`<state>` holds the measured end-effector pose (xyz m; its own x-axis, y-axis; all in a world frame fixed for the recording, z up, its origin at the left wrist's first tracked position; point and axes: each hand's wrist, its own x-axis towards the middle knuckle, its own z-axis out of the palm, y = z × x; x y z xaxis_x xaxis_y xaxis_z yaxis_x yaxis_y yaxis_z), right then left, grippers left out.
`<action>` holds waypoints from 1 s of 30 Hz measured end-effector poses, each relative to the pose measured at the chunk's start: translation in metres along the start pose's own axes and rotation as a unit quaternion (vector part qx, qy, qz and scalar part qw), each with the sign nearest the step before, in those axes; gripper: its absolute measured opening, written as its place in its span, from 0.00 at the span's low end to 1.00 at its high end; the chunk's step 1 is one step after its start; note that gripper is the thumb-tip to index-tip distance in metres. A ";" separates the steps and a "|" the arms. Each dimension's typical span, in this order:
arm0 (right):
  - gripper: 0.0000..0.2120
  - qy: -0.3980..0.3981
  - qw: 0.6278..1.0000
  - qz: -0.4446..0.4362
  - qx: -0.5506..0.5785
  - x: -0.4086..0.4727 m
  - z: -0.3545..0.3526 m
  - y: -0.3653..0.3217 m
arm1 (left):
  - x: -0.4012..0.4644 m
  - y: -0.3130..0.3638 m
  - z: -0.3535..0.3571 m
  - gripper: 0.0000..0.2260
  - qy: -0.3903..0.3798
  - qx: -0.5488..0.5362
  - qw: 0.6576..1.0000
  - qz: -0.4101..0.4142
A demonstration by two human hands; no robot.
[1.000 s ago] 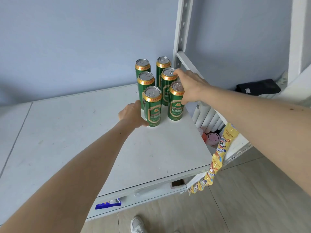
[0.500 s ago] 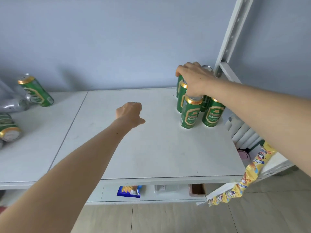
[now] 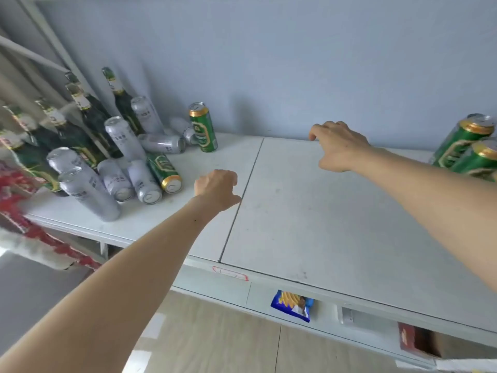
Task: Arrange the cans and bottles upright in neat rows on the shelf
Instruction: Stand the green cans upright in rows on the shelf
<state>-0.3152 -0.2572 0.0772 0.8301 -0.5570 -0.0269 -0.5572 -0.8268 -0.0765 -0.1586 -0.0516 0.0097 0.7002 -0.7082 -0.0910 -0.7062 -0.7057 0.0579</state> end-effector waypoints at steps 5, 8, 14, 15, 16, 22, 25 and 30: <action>0.29 0.000 1.000 -0.021 0.023 0.036 0.020 -0.088 | 0.000 -0.098 0.000 0.18 -0.005 0.019 1.000 -0.019; 0.28 -0.007 0.999 -0.039 0.029 0.055 0.033 -0.133 | 0.001 -0.145 0.002 0.17 -0.010 0.013 0.999 -0.036; 0.28 -0.019 0.996 -0.090 0.017 0.101 0.051 -0.201 | 0.009 -0.211 0.006 0.16 -0.013 0.015 0.998 -0.053; 0.28 -0.018 0.995 -0.099 0.015 0.110 0.053 -0.211 | 0.012 -0.221 0.006 0.16 -0.015 0.017 0.998 -0.056; 0.28 -0.017 0.994 -0.110 0.012 0.119 0.054 -0.221 | 0.016 -0.230 0.006 0.16 -0.017 0.017 0.998 -0.057; 0.26 0.005 0.986 -0.169 0.015 0.178 0.060 -0.261 | 0.047 -0.264 -0.005 0.18 -0.009 0.004 0.999 -0.035; 0.25 0.008 0.983 -0.183 0.018 0.199 0.061 -0.273 | 0.062 -0.272 -0.006 0.20 -0.010 -0.023 0.999 -0.026; 0.27 0.037 0.983 -0.174 0.040 0.230 0.050 -0.281 | 0.098 -0.275 -0.013 0.23 -0.024 0.011 0.999 0.042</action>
<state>0.0332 -0.1495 0.0422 0.9648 -0.2476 0.0880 -0.2334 -0.9613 -0.1465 0.1057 0.0731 -0.0020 0.6329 -0.7625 -0.1340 -0.7647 -0.6428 0.0457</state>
